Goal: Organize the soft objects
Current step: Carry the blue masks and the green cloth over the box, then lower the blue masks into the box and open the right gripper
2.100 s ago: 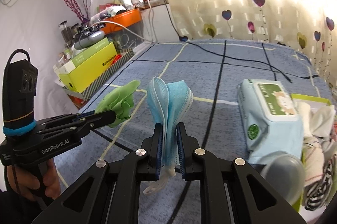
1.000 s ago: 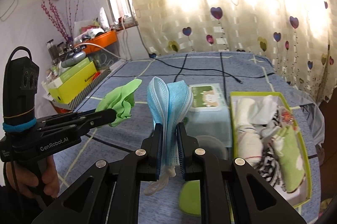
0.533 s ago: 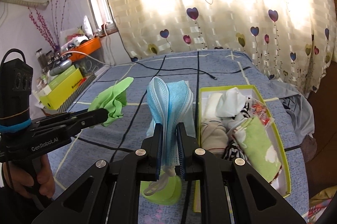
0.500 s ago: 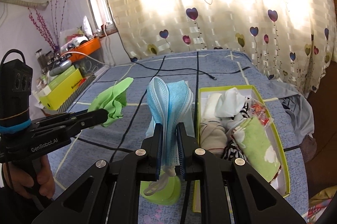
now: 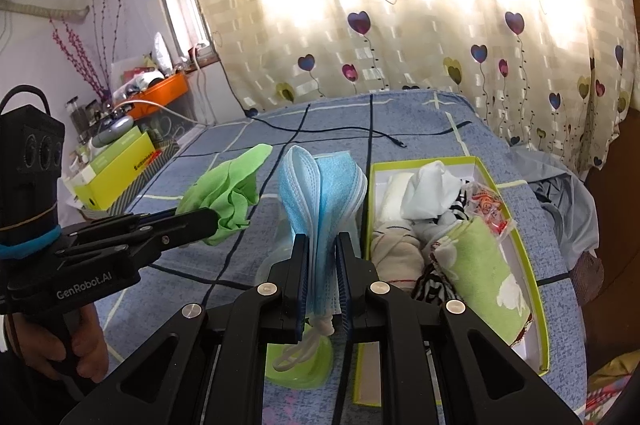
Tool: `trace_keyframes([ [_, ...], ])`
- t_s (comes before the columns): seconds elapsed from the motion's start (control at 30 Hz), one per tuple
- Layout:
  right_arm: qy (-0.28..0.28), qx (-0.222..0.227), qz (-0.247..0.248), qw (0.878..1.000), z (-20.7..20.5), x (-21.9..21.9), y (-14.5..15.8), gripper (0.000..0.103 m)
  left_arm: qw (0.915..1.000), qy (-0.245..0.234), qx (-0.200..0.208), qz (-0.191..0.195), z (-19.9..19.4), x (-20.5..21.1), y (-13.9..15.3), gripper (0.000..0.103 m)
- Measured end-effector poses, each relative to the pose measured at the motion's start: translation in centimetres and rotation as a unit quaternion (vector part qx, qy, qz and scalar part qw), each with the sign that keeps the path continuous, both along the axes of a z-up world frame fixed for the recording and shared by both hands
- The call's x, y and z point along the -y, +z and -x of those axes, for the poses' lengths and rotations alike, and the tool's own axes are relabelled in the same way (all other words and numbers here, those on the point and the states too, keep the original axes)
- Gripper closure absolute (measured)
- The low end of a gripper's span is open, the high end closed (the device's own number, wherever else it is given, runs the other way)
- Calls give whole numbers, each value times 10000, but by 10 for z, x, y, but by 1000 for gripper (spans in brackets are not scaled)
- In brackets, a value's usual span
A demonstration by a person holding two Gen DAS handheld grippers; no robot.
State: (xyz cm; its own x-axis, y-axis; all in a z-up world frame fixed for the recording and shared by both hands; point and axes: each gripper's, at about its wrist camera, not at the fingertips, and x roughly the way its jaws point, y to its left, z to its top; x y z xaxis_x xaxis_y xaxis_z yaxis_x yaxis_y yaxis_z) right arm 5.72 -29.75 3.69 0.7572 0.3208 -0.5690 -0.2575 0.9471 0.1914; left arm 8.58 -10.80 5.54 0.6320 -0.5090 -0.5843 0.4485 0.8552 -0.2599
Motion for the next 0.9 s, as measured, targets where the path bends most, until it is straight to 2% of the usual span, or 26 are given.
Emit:
trace_keyframes([
  [0.23, -227, -29, -31, 9997, 3, 25, -4, 90, 9995, -292, -73, -1, -3, 25, -1, 86],
  [0.57, -803, -145, -59, 9967, 17, 82, -14, 90, 9960, -875, -163, -115, 4, 76, -6, 86],
  [0.9, -817, -501, -7, 9954, 28, 105, -41, 90, 9907, -1243, -444, -332, 14, 117, -22, 86],
])
